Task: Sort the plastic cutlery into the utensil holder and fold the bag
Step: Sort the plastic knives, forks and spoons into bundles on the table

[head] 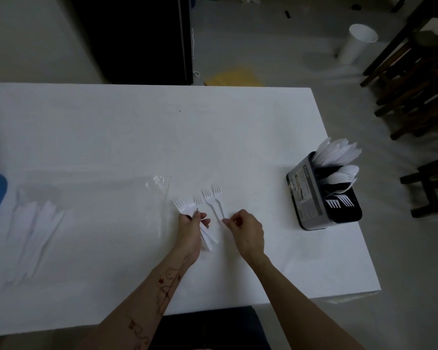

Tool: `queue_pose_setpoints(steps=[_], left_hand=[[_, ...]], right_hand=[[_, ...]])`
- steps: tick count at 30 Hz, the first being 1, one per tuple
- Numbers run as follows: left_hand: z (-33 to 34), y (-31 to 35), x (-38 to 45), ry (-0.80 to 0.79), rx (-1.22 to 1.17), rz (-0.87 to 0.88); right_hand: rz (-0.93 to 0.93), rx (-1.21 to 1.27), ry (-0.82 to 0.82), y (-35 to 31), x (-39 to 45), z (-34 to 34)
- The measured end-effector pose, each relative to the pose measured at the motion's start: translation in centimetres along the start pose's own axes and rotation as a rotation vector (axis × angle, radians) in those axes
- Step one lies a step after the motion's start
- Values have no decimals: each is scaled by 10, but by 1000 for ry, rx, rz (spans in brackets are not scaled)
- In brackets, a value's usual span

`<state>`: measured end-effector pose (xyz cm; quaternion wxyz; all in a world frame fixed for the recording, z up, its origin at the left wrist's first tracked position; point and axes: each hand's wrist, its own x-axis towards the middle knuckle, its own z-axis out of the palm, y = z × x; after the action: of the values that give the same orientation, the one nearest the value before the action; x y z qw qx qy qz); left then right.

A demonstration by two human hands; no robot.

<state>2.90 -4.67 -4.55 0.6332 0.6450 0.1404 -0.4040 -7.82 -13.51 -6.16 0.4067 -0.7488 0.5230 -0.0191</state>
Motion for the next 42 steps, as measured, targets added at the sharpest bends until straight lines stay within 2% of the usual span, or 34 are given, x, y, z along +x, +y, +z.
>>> queue_pose_setpoints(steps=[2, 6, 8, 11, 12, 14, 16, 18, 22, 23, 26, 28, 30, 31, 33, 35, 37, 39, 42], left_hand=[[-5, -2, 2, 18, 83, 15], [-13, -8, 7, 23, 171, 19], [-15, -7, 8, 15, 137, -12], [-14, -5, 7, 0, -10, -59], [-14, -3, 7, -5, -71, -74], [-14, 1, 7, -30, -160, -110], [-13, 2, 8, -67, -153, -124], [-13, 3, 7, -57, -96, -88], [-19, 2, 7, 22, 23, -17], [-21, 2, 7, 33, 60, -7], [-27, 0, 7, 24, 104, -5], [-31, -3, 10, 9, 102, -5], [-34, -3, 11, -3, 72, -16], [-34, -1, 11, -7, 31, -28], [-33, 2, 10, -39, -93, -64], [-33, 6, 9, -70, -196, -95], [-34, 5, 9, -41, -164, -72], [-36, 3, 10, 26, -90, -17], [-42, 2, 9, 53, -26, 21]], right_hand=[[-10, -143, 55, -2, 2, 4], [63, -119, -8, -8, 4, 7], [125, -9, 3, -8, 5, 6], [125, 303, 79, -13, 0, 0], [98, 411, 37, -15, -2, -3], [33, 523, -159, -19, -7, -9], [-14, 473, -319, -22, -10, -10], [-32, 377, -335, -20, -10, -5], [-19, 112, 15, -15, -5, 12], [-6, 14, 54, -15, -4, 14], [8, -171, 1, -17, -5, 17], [60, -13, -7, -17, -4, 16], [113, 342, -52, -20, -5, 12], [118, 476, -110, -22, -7, 10], [94, 563, -269, -26, -11, 6], [54, 491, -410, -28, -15, 5], [18, 390, -446, -26, -17, 10], [-7, 281, -327, -26, -17, 17], [-60, -43, -132, -29, -16, 28]])
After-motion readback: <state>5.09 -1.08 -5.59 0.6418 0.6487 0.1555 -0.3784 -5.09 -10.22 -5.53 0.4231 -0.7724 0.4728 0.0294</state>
